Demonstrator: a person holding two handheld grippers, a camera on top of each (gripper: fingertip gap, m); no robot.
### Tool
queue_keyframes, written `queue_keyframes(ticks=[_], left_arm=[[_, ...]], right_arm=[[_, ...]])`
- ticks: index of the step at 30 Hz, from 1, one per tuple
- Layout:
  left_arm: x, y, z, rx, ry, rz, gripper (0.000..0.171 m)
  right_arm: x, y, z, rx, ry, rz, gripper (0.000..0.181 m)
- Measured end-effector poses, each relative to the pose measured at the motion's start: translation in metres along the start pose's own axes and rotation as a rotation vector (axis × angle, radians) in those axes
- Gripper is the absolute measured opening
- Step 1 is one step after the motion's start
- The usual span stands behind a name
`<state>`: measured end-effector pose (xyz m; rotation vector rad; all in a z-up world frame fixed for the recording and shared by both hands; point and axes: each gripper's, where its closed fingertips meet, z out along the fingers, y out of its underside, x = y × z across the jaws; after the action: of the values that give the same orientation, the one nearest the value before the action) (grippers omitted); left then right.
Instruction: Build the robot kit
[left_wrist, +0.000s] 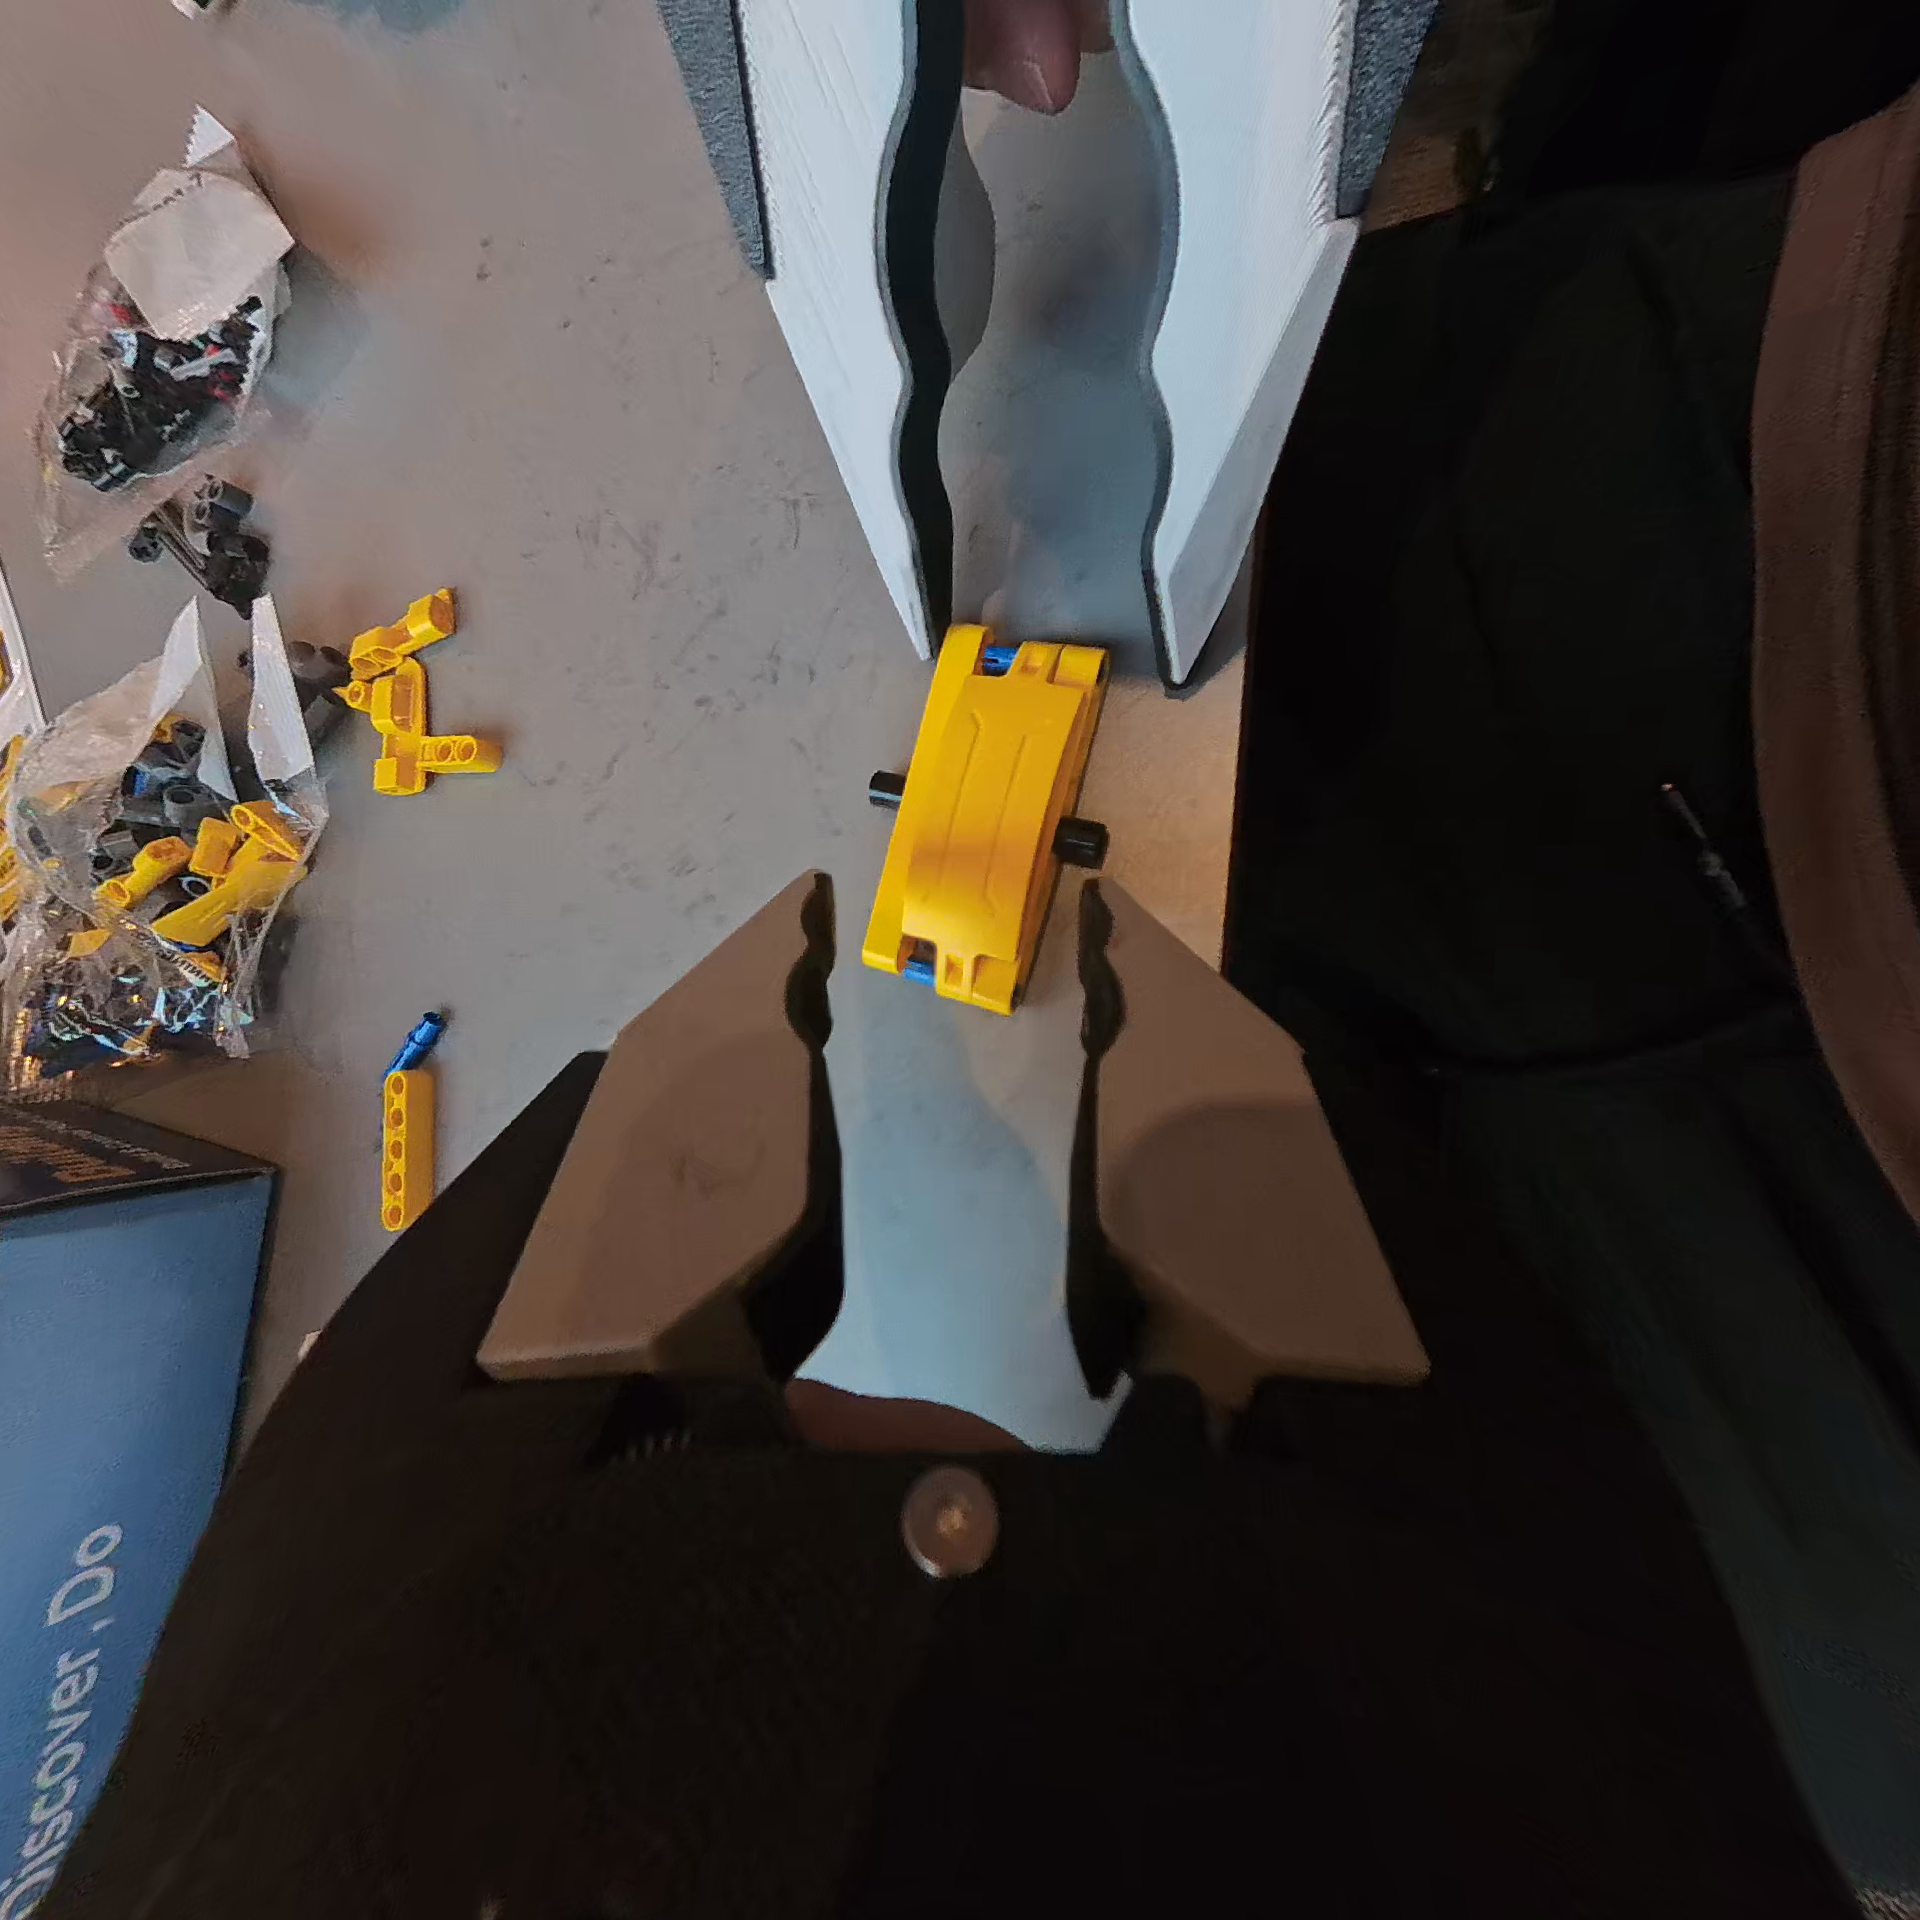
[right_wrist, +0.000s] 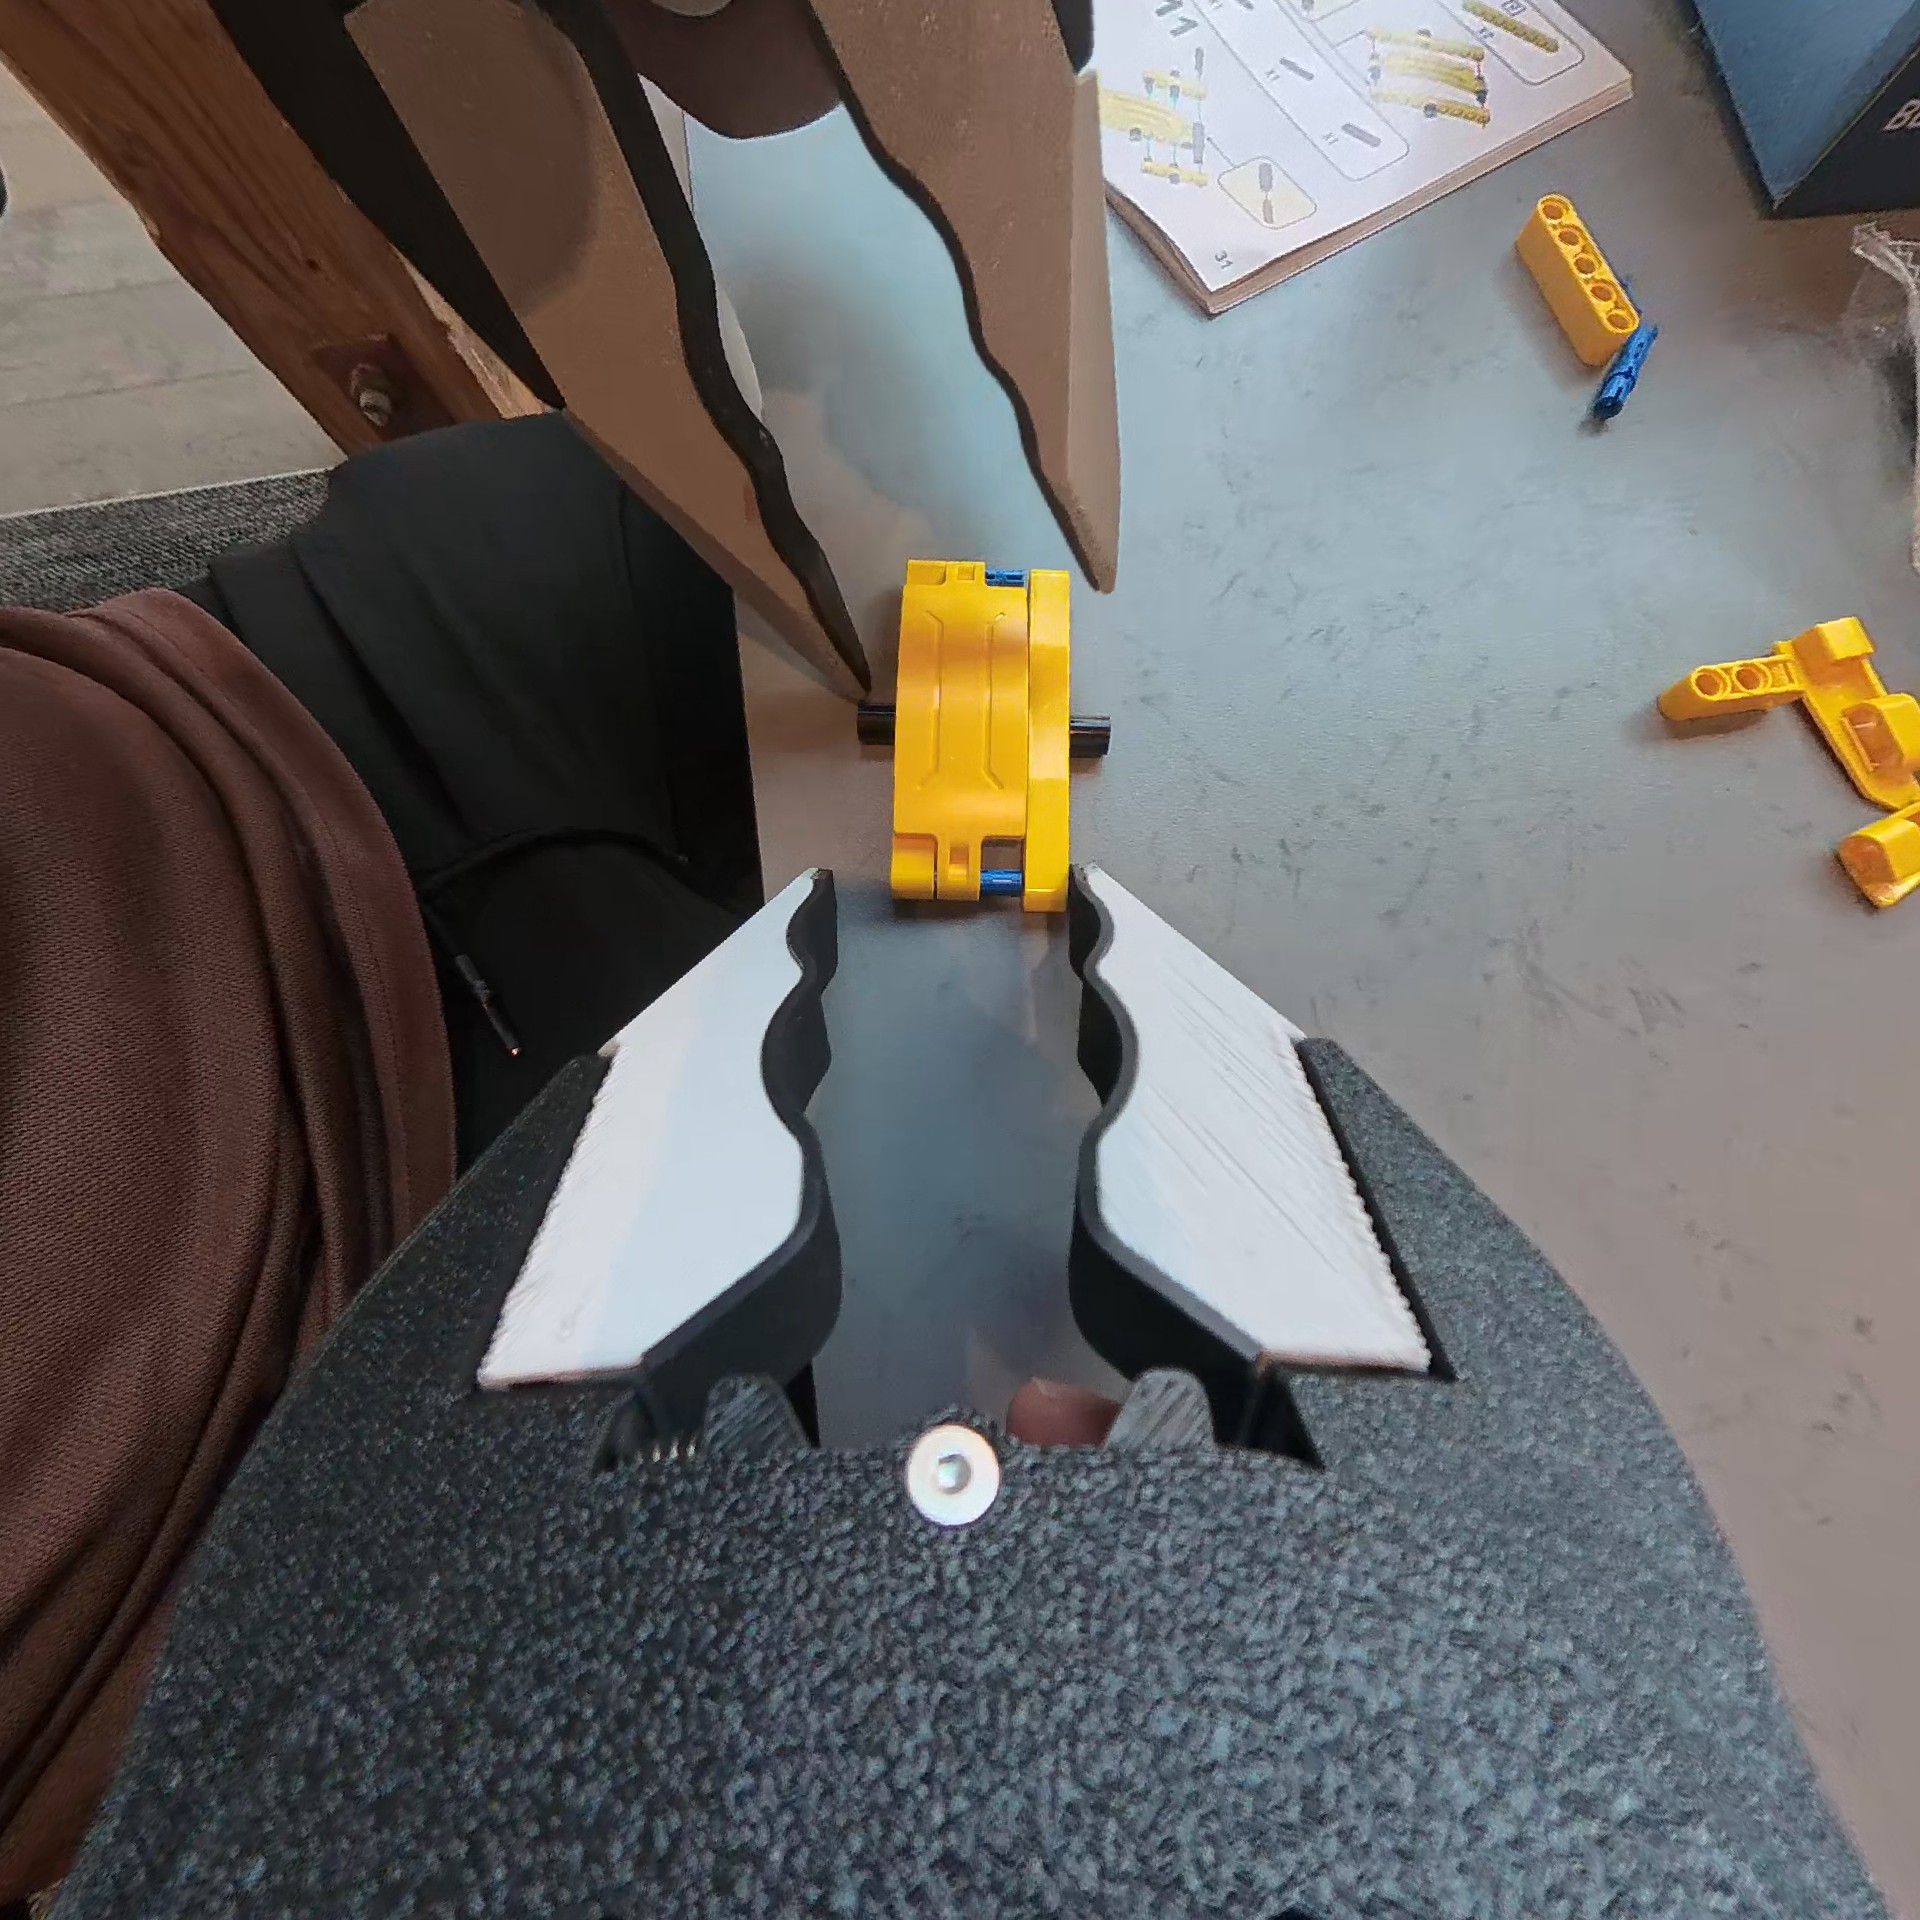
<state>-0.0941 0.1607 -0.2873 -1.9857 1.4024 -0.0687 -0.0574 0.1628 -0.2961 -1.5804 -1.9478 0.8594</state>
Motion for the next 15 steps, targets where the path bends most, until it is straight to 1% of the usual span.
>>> queue_keyframes(ticks=[4,7,10,11,13,15], left_arm=[[-0.003,0.006,-0.003,-0.015,0.034,-0.018,0.056],[-0.002,0.009,-0.003,-0.01,0.092,-0.053,0.055],[-0.004,0.012,-0.003,-0.001,0.117,-0.079,0.056],[-0.004,0.012,-0.003,0.004,0.125,-0.093,0.055],[-0.004,0.012,-0.002,0.024,0.135,-0.109,0.047],[-0.003,0.011,-0.001,0.045,0.131,-0.108,0.042]], right_arm=[[0.0,0.0,0.0,0.0,0.0,0.001,0.045],[0.0,0.0,0.0,-0.001,-0.002,0.0,0.044],[-0.001,0.0,0.0,-0.001,-0.006,-0.003,0.043],[-0.002,0.0,0.0,-0.002,-0.008,-0.003,0.042],[-0.002,0.0,0.0,-0.002,-0.012,0.0,0.042],[-0.002,0.0,0.0,-0.001,-0.016,0.004,0.042]])
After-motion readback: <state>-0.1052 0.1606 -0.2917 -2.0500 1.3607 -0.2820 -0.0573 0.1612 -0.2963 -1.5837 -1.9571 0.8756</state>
